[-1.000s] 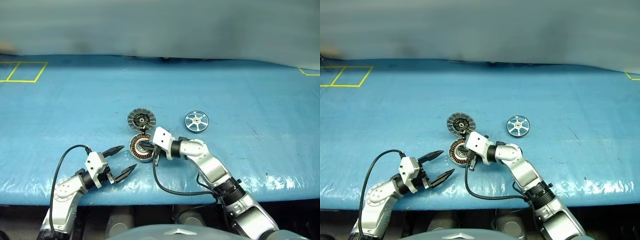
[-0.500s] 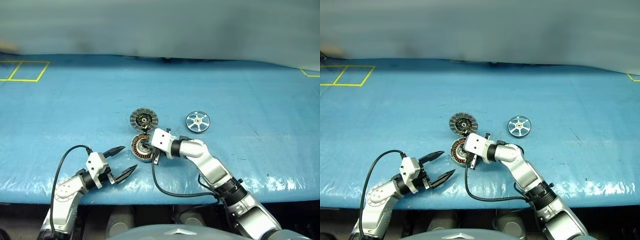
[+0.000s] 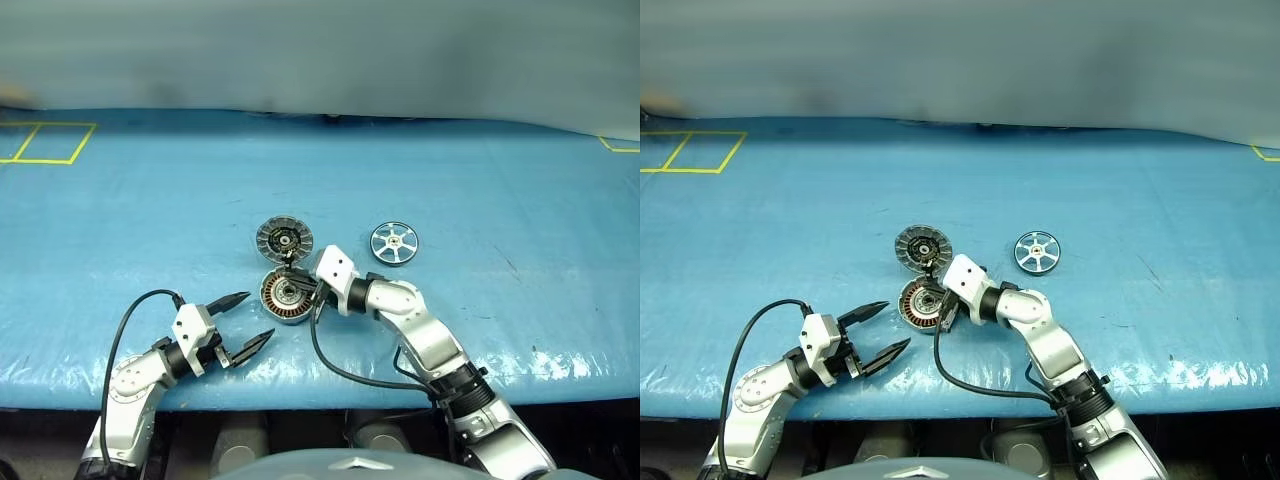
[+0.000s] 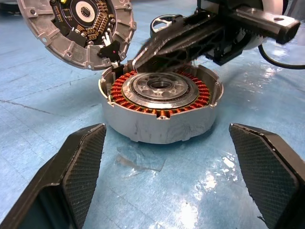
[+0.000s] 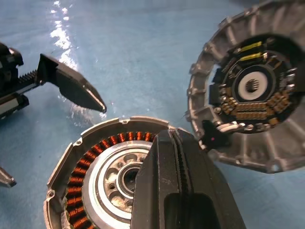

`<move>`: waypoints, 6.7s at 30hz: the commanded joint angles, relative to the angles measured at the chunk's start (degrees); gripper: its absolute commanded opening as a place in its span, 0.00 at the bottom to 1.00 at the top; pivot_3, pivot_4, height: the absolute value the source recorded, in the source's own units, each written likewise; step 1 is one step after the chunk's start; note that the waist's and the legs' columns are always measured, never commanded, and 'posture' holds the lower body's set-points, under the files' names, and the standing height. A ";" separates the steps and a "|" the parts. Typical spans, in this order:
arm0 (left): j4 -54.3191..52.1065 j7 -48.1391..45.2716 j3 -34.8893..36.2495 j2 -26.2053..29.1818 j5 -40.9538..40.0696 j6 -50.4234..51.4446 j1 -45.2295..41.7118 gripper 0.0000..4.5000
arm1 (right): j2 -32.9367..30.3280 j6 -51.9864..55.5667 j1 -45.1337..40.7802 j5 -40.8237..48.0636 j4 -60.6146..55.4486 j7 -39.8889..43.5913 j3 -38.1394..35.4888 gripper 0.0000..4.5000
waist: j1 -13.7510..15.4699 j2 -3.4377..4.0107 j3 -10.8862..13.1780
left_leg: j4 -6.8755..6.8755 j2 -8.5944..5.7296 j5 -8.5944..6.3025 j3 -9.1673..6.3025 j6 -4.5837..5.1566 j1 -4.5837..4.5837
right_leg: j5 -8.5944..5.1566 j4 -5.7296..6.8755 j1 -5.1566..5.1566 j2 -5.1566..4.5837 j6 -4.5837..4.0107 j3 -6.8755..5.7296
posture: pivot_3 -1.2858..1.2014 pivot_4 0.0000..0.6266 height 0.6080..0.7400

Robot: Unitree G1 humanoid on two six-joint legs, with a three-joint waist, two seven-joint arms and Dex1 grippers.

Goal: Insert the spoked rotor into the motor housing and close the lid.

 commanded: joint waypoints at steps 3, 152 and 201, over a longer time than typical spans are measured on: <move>-0.42 -0.24 0.62 0.05 -1.03 -0.56 -0.22 0.98 | -3.52 2.53 0.96 3.40 -7.24 1.66 -3.45 0.01 | 0.04 0.00 0.00 | -0.01 0.00 0.00 -0.01 0.00 -0.01 | 0.00 -0.01 0.00 0.00 0.00 0.00 | 0.52 0.24 1.00; 3.63 -1.10 -0.68 -2.63 -0.39 -2.31 -1.30 0.98 | -0.20 0.77 0.71 3.30 5.21 2.41 0.08 0.01 | 0.03 0.00 0.00 | 0.10 -0.01 0.02 0.06 -0.05 0.05 | 0.17 -0.07 0.12 0.00 0.19 0.06 | 0.52 0.24 1.00; 3.07 1.83 -0.07 -3.49 0.02 -3.94 0.63 0.98 | 10.80 -4.73 -35.14 10.59 43.55 19.58 -11.30 0.01 | -0.66 0.11 0.01 | -0.03 0.01 0.02 0.04 -0.05 0.04 | 0.52 -0.10 0.08 -0.01 0.11 -0.01 | 0.52 0.24 1.00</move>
